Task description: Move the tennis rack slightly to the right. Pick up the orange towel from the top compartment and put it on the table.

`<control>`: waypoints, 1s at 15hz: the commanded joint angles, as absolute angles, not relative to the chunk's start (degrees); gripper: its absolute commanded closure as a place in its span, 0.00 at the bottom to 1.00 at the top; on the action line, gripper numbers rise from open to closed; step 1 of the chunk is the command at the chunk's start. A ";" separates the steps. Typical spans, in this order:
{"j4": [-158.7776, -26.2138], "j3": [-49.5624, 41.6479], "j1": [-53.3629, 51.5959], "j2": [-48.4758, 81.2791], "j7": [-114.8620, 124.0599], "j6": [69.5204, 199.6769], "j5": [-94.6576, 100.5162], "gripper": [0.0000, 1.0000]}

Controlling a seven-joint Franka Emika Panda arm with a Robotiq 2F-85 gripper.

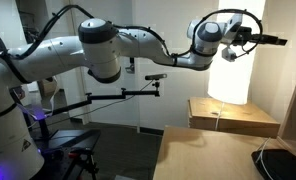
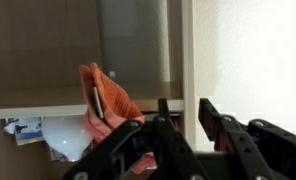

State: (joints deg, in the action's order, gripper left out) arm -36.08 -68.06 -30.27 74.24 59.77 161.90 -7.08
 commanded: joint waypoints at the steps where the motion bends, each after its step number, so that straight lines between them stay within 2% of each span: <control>1: -34.86 -66.51 -27.71 72.62 56.08 162.37 -7.18 0.30; 5: -31.82 -64.94 -23.62 70.52 52.34 161.21 -8.04 0.00; 13: -26.88 -51.24 -15.62 66.47 30.18 161.23 -8.84 0.00; 15: -26.87 -43.97 -14.11 65.40 20.68 160.56 -10.08 0.00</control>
State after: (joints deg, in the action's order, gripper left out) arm -28.05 -51.46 -16.10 66.82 31.47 161.90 -8.34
